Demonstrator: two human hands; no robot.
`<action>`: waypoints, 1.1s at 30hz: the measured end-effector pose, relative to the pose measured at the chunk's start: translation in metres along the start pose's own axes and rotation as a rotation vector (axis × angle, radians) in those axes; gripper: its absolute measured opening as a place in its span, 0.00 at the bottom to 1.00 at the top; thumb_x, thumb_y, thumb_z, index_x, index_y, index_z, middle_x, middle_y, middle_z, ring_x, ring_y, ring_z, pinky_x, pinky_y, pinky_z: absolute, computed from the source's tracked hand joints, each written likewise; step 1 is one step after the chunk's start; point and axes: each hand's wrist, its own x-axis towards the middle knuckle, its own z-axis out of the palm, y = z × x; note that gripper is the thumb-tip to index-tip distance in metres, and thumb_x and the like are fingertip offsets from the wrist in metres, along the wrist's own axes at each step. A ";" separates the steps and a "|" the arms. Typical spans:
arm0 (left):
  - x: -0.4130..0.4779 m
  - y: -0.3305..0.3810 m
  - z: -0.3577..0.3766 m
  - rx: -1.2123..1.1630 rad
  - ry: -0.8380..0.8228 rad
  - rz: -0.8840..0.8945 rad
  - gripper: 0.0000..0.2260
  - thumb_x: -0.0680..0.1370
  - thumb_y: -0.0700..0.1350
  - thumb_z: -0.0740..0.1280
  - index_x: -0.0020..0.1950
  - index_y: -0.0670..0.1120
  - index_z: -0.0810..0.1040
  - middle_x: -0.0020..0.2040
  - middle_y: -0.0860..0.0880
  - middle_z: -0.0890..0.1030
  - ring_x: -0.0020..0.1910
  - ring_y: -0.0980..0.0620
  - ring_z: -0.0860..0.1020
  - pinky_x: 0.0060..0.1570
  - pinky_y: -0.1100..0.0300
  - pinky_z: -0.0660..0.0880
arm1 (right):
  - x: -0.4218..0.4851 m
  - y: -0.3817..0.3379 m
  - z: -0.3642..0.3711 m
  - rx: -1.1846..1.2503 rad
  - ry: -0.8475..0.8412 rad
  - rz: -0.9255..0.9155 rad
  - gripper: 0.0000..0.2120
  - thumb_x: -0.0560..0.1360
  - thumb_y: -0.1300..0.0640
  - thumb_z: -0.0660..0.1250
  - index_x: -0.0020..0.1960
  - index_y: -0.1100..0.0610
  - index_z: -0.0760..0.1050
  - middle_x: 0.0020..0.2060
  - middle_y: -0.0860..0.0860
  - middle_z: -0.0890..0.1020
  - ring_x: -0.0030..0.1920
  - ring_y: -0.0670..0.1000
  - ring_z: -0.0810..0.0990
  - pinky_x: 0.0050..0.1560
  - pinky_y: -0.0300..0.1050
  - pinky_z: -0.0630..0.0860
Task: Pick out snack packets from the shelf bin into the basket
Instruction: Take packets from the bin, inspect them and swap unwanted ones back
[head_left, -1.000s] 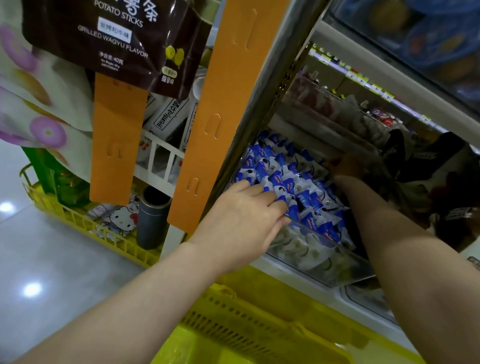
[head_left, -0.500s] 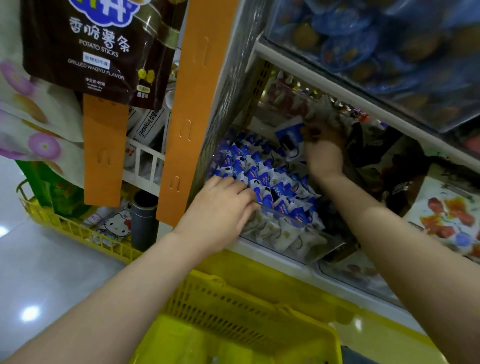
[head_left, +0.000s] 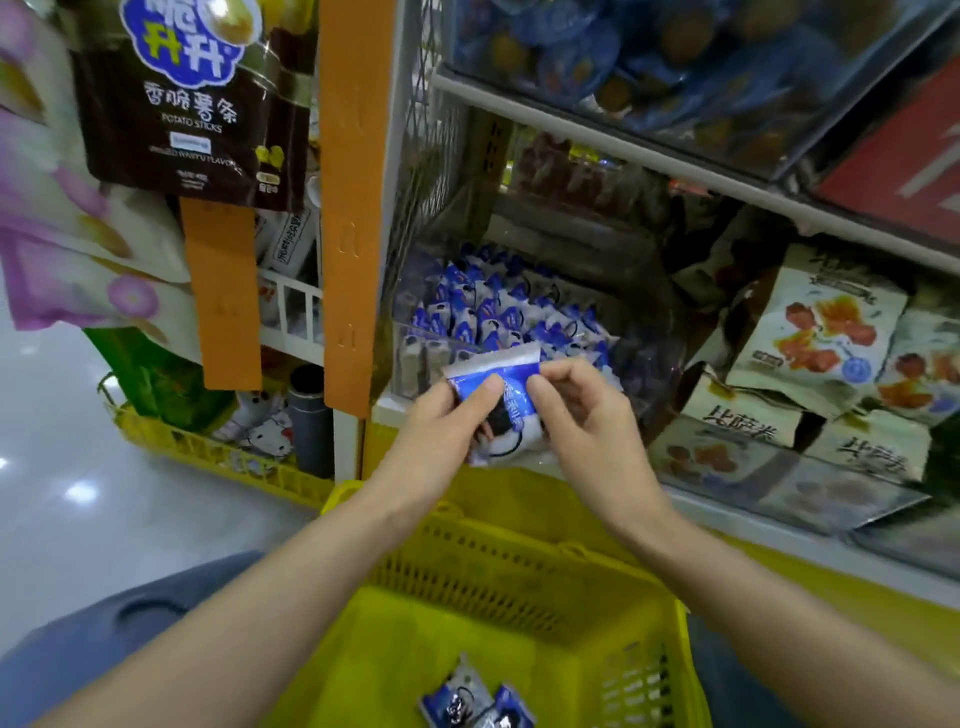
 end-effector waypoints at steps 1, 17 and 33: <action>-0.002 -0.005 0.001 0.051 0.005 -0.010 0.06 0.79 0.48 0.62 0.46 0.51 0.77 0.36 0.56 0.81 0.43 0.50 0.76 0.45 0.54 0.74 | -0.006 0.005 0.001 0.038 -0.034 0.075 0.02 0.77 0.59 0.62 0.47 0.53 0.73 0.37 0.47 0.77 0.37 0.40 0.74 0.41 0.36 0.71; -0.029 -0.065 0.001 0.317 -0.003 -0.075 0.08 0.77 0.40 0.64 0.38 0.46 0.73 0.32 0.51 0.76 0.29 0.61 0.73 0.28 0.68 0.68 | -0.060 0.057 0.004 0.131 -0.185 0.434 0.07 0.76 0.59 0.65 0.43 0.63 0.76 0.36 0.62 0.79 0.36 0.49 0.75 0.37 0.50 0.76; -0.031 -0.068 -0.006 0.188 -0.053 -0.296 0.09 0.72 0.40 0.70 0.51 0.43 0.77 0.44 0.46 0.84 0.39 0.54 0.81 0.35 0.65 0.77 | -0.051 0.066 -0.013 0.088 -0.009 0.349 0.10 0.76 0.61 0.64 0.39 0.49 0.73 0.37 0.53 0.80 0.35 0.49 0.81 0.35 0.41 0.80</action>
